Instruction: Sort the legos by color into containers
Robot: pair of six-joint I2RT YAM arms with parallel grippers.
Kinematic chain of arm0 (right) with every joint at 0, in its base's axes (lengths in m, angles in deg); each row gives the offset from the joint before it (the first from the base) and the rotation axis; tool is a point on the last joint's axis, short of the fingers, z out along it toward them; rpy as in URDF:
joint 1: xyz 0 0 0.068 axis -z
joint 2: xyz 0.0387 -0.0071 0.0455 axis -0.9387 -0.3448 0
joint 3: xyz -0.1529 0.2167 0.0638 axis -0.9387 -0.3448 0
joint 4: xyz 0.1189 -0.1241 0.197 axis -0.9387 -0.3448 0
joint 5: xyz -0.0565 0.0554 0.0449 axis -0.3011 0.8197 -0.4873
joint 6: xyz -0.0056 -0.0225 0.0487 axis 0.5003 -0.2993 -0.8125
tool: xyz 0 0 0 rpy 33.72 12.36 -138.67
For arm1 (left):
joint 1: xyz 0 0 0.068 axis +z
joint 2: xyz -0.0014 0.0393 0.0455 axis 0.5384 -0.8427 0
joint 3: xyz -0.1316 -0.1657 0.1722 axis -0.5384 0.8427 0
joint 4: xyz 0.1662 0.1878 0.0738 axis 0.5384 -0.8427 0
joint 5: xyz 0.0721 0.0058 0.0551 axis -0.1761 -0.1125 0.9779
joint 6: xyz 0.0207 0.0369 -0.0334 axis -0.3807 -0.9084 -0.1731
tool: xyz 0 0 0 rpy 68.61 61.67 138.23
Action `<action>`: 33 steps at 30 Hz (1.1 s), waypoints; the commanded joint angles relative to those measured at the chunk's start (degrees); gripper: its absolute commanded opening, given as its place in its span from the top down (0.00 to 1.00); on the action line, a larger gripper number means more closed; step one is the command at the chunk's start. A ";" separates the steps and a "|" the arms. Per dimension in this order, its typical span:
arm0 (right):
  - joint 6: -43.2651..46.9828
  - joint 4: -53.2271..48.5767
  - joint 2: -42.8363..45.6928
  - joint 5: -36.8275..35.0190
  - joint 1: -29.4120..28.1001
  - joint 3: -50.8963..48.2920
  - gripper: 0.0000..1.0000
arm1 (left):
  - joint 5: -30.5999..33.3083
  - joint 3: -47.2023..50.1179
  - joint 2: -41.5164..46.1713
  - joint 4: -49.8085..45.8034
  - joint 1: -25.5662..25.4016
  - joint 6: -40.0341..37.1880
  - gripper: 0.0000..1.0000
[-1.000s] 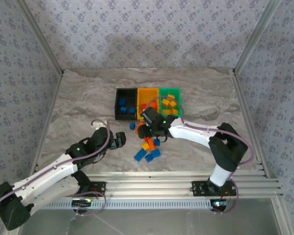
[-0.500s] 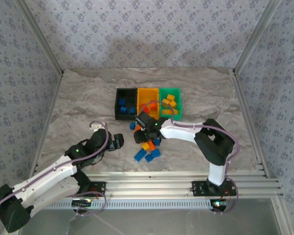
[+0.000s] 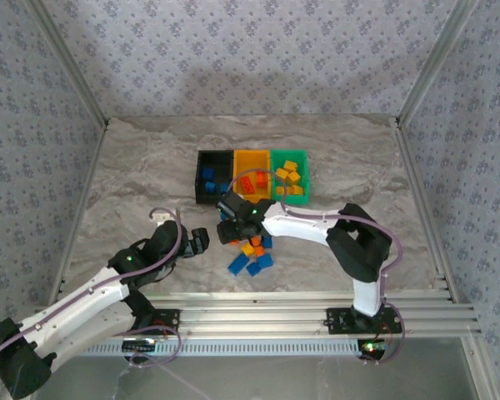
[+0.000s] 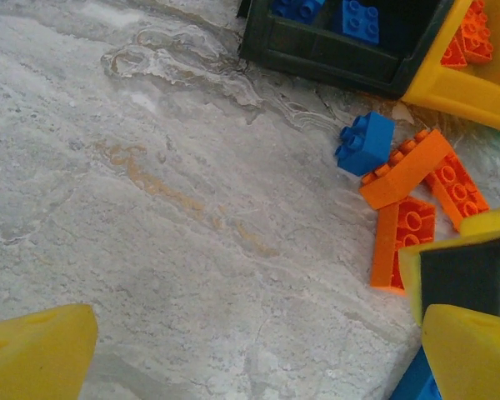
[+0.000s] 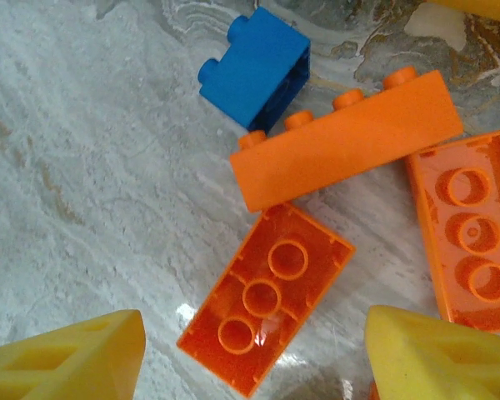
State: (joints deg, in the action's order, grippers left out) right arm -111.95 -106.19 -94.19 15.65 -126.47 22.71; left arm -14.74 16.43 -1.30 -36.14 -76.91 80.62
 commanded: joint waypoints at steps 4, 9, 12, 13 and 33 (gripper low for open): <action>-5.60 -4.41 -5.20 -3.61 -1.62 4.92 0.23 | 1.00 0.36 1.18 -0.71 0.26 0.89 0.00; -8.00 -8.48 -7.95 -4.07 -1.56 7.00 0.26 | 0.87 0.96 2.63 -1.07 0.32 0.95 0.00; -8.14 -8.47 -8.43 -4.13 -1.49 6.68 0.32 | 1.28 1.25 3.88 -1.64 0.35 0.95 0.00; -8.14 -8.27 -8.45 -4.12 -1.54 6.42 0.34 | 1.38 1.40 4.26 -1.69 0.41 0.95 0.00; -4.10 0.57 6.87 -2.08 -3.58 -3.56 0.70 | 0.38 1.25 4.17 -0.31 0.58 0.72 0.00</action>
State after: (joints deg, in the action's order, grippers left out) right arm -117.20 -107.08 -92.55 13.33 -129.05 20.04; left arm -14.54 18.11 3.29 -37.12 -76.65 81.17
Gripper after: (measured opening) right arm 0.338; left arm 0.997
